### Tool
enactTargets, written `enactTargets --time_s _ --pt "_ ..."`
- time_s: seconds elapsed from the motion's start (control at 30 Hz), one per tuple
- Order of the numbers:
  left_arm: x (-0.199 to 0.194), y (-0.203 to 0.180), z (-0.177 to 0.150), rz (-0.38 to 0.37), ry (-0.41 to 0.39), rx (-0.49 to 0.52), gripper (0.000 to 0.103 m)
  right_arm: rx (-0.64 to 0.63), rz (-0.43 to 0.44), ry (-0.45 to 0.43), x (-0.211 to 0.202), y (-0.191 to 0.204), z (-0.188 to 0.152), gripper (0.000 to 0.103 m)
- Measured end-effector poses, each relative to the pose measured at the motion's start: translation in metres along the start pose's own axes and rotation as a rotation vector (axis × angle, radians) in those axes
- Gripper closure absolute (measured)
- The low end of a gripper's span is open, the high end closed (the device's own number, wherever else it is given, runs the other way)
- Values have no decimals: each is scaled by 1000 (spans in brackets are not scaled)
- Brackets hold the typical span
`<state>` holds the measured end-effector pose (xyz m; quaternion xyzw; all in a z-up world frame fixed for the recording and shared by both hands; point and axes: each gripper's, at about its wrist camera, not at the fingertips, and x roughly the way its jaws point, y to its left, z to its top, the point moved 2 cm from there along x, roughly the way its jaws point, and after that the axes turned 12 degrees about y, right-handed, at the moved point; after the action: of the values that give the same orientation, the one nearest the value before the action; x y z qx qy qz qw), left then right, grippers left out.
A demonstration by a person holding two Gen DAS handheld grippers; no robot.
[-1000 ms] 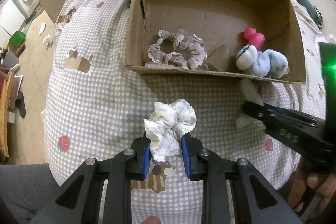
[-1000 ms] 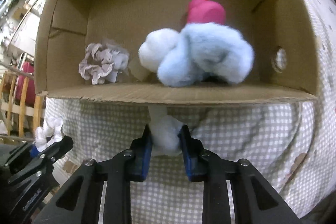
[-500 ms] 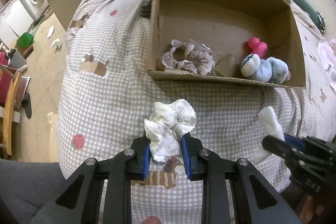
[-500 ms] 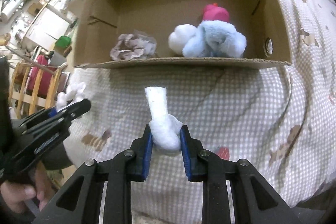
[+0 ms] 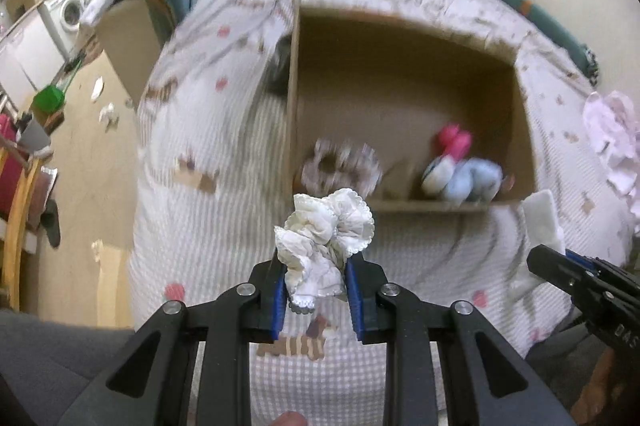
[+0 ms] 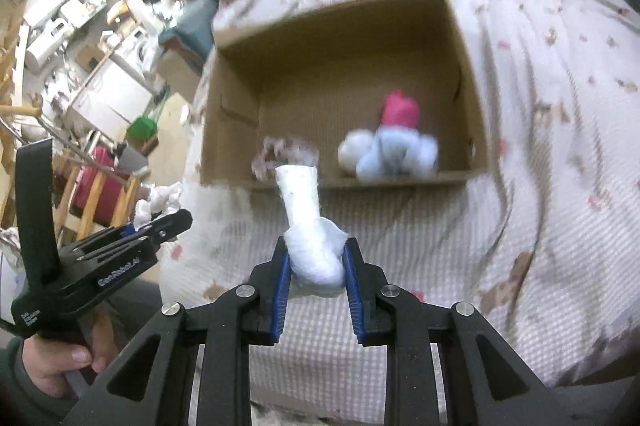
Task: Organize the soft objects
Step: 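Carry the white scrunchie into the box and release it while the right drops the white tube there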
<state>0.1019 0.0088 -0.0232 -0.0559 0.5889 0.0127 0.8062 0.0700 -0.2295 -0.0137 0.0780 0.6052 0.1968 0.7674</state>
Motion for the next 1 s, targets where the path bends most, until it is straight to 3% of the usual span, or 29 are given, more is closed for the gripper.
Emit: enactTargets --time_s 0.23,0.43,0.67,1.0 --pt "-41 -9 46 -36 -96 22 80 -4 17 -120 -43 0 36 76" --pt "-46 -16 77 -31 -124 45 80 -20 19 -182 -56 2 75 76" --pt "-23 -24 102 -32 -123 65 80 -16 12 -225 -43 -3 107 76" --pt "42 -30 108 -24 -72 87 80 30 -37 -149 19 -32 113 76"
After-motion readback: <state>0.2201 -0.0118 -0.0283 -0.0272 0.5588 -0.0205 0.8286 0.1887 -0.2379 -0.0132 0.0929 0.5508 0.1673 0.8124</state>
